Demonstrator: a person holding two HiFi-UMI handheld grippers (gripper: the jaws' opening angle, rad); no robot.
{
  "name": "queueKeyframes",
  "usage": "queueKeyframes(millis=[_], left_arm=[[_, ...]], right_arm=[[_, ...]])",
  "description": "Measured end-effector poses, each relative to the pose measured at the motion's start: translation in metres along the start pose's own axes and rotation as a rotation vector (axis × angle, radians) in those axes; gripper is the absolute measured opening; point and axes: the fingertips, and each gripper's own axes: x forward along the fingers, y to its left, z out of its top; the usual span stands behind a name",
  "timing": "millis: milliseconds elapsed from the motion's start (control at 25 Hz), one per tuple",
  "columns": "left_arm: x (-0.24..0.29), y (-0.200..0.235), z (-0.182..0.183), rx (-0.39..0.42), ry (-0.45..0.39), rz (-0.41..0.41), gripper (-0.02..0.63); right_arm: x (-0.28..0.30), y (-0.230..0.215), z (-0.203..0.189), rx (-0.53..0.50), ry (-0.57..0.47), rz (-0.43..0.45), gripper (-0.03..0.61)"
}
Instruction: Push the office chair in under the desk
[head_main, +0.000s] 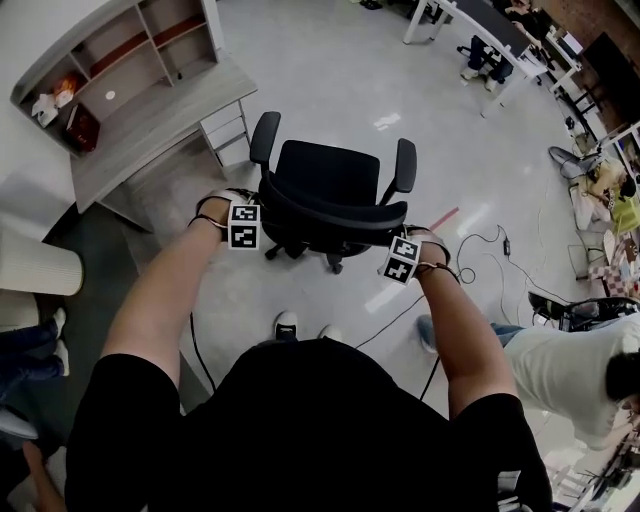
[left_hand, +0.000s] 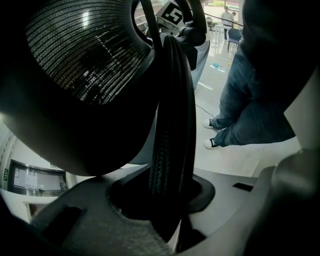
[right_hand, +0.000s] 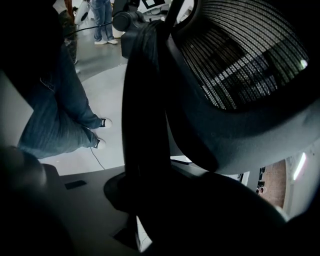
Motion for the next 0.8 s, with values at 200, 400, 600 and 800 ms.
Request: queueKeyframes(millis=[200, 400, 600, 800], left_arm=[[-0.004, -0.014, 0.002, -0.025, 0.011, 0.003, 0.110], [-0.010, -0.032, 0.003, -0.062, 0.021, 0.004, 0.110], [-0.016, -0.048, -0.002, -0.103, 0.035, 0.009, 0.109], [-0.025, -0.069, -0.005, -0.151, 0.046, 0.014, 0.109]], right_arm=[[-0.003, 0.006, 0.000, -0.027, -0.012, 0.005, 0.084], [-0.005, 0.010, 0.001, -0.065, -0.023, 0.011, 0.084], [-0.006, 0.012, 0.007, -0.107, -0.033, 0.017, 0.084], [-0.010, 0.016, 0.015, -0.159, -0.056, 0.025, 0.084]])
